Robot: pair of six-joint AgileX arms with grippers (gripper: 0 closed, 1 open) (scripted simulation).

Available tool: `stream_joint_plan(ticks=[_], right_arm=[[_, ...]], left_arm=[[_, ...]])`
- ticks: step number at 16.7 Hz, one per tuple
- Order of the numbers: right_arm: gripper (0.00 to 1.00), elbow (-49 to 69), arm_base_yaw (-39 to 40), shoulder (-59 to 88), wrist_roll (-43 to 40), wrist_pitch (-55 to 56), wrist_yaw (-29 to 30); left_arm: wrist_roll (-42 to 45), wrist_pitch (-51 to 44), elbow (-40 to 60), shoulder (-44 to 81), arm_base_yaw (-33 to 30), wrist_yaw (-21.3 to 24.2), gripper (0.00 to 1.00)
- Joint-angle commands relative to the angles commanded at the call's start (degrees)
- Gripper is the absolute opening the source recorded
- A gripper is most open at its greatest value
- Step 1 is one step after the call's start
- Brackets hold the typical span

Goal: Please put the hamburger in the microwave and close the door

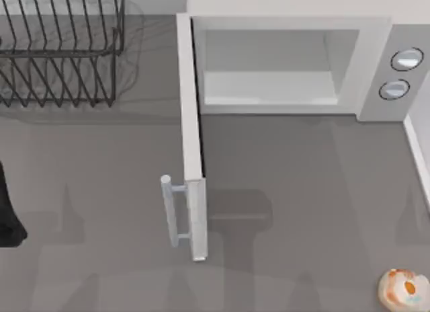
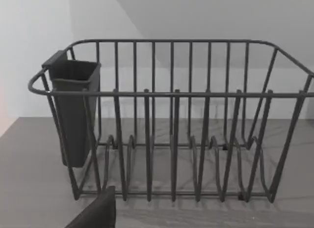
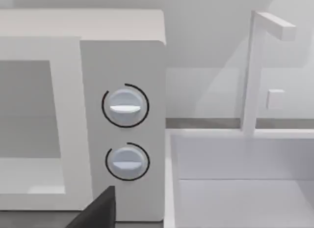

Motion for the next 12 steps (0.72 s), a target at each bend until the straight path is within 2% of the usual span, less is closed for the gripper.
stream_joint_plan(ticks=[5,12], right_arm=[[1.0,2.7,1.5,3.8,-3.0,-3.3,0.0],[1.0,18.7,10.2,30.9,-20.8,-23.1,0.0]], left_arm=[[0.0,0.0,0.0,0.0,0.0,0.0,1.0],[0.0,0.0,0.0,0.0,0.0,0.0,1.0]])
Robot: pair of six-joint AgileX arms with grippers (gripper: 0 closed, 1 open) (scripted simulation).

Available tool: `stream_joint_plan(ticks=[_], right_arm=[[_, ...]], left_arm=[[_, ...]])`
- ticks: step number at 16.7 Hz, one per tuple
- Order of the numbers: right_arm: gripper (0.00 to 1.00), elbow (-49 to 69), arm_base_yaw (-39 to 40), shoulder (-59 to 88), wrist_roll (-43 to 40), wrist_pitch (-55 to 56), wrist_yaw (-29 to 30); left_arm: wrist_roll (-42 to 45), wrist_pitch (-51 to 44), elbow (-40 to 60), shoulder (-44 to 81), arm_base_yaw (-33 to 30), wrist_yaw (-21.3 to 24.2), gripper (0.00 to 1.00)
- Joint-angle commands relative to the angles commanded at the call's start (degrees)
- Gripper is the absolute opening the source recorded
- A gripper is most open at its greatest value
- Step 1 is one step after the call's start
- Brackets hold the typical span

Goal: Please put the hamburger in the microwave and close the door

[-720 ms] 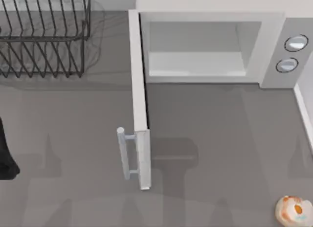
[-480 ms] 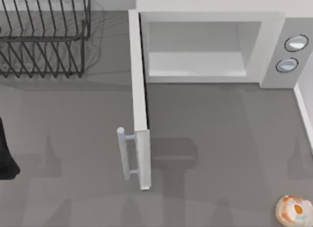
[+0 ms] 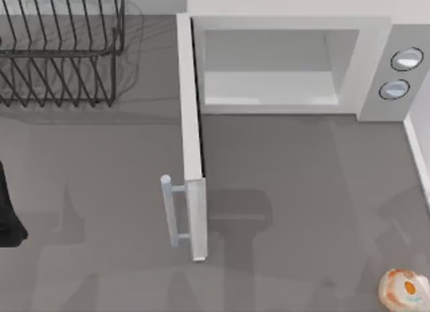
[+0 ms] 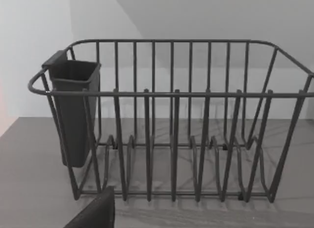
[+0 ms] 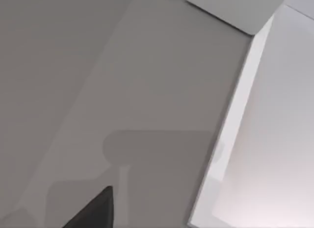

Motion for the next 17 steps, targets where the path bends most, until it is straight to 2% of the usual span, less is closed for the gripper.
stream_joint_plan(ticks=[9,12,17], right_arm=[[1.0,22.3,12.2,41.0,-24.8,-27.5,0.0],[1.0,25.9,14.1,47.3,-28.9,-31.9,0.0],[1.0,26.6,14.5,48.5,-29.6,-32.7,0.0]], left_arm=[[0.0,0.0,0.0,0.0,0.0,0.0,1.0],[0.0,0.0,0.0,0.0,0.0,0.0,1.0],[0.0,0.0,0.0,0.0,0.0,0.0,1.0]])
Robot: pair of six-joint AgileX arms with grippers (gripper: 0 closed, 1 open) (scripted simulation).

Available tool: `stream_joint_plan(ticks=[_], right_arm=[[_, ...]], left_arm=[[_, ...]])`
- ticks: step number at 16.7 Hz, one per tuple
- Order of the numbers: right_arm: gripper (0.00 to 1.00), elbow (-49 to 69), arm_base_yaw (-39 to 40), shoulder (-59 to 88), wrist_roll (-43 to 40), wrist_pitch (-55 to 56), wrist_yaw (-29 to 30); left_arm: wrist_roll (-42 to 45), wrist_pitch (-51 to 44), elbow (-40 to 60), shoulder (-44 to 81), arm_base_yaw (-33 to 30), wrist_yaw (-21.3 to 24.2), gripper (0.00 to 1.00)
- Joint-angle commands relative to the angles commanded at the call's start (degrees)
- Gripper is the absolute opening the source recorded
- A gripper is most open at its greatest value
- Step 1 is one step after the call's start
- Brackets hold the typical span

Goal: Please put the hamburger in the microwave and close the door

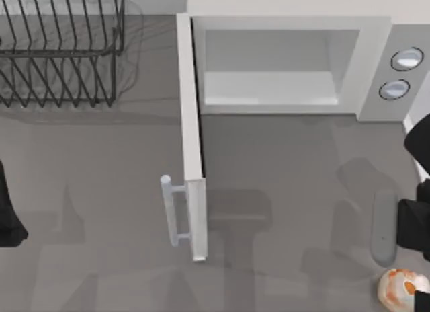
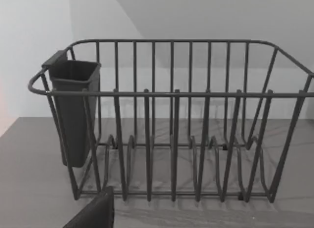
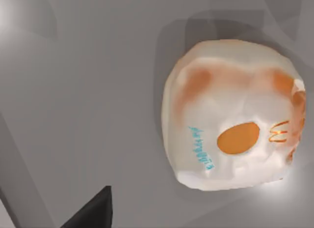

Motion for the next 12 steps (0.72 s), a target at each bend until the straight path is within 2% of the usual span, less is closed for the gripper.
stream_joint_plan(ticks=[4,12], right_arm=[[1.0,-1.5,-0.1,1.0,0.0,2.4,0.0],[1.0,-10.4,0.1,10.5,0.4,21.3,0.0]], left_arm=[[0.0,0.0,0.0,0.0,0.0,0.0,1.0],[0.0,0.0,0.0,0.0,0.0,0.0,1.0]])
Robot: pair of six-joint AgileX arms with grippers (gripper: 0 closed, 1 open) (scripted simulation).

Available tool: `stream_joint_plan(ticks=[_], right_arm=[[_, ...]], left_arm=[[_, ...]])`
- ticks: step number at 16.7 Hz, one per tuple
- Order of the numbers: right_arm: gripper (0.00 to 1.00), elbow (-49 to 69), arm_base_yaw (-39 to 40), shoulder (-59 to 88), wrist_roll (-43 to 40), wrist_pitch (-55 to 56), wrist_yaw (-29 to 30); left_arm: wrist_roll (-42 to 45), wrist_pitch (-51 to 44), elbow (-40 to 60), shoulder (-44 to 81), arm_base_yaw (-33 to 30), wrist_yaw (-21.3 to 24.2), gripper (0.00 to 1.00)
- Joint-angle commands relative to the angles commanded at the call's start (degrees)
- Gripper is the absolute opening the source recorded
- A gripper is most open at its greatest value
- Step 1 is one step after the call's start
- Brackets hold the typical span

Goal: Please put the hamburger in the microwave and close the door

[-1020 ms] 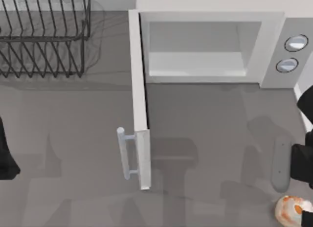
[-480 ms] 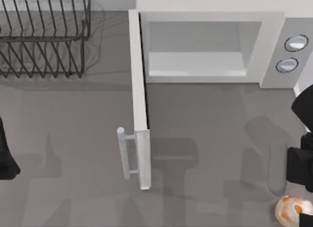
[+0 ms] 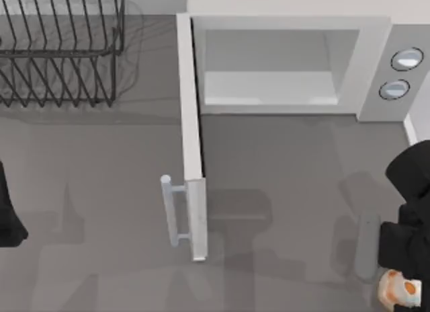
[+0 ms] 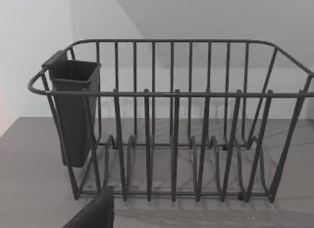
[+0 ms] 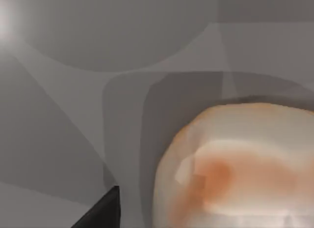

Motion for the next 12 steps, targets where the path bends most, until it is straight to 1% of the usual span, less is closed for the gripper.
stream_joint_plan(ticks=[5,12], right_arm=[[1.0,-0.8,0.1,0.9,0.0,1.3,0.0],[0.47,-0.8,0.1,0.9,0.0,1.3,0.0]], left_arm=[[0.0,0.0,0.0,0.0,0.0,0.0,1.0],[0.0,0.0,0.0,0.0,0.0,0.0,1.0]])
